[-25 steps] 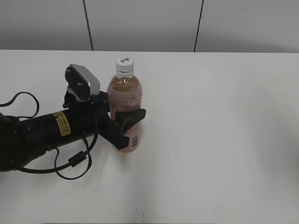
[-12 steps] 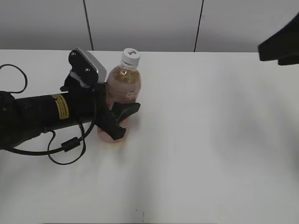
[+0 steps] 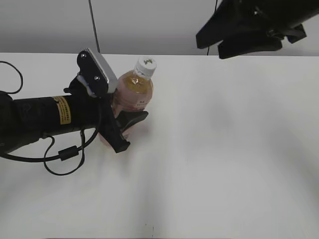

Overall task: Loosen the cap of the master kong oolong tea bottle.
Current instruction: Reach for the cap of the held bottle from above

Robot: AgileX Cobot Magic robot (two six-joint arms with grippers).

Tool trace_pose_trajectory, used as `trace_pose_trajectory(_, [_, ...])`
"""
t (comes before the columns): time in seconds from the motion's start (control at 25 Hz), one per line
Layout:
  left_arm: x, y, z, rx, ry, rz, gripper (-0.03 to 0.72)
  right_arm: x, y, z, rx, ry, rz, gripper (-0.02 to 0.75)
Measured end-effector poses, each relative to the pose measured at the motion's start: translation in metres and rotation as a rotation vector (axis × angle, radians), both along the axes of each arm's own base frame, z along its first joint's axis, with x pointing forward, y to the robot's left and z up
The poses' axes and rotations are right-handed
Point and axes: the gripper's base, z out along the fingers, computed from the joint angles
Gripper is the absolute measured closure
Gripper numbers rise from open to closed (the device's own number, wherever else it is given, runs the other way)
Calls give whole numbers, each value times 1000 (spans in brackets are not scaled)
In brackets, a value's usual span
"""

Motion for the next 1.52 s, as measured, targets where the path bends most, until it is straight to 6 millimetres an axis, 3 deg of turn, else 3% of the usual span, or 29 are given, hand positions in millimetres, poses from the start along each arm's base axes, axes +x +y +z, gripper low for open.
trace_pose_trajectory(0.36, [0,0,1,44,-60,-32,300,44,46,-5,101,257,-150,343])
trace_pose_trajectory(0.56, [0,0,1,52,-68,-37,300,52,72,-20,127,421,-225,343])
trace_pose_trajectory(0.96, [0,0,1,61,-81,-40,300,55,77,-29,140,544,-324,343])
trace_pose_trajectory(1.52, [0,0,1,62,-83,-39,300,56,88,-44,91,545,-349,343])
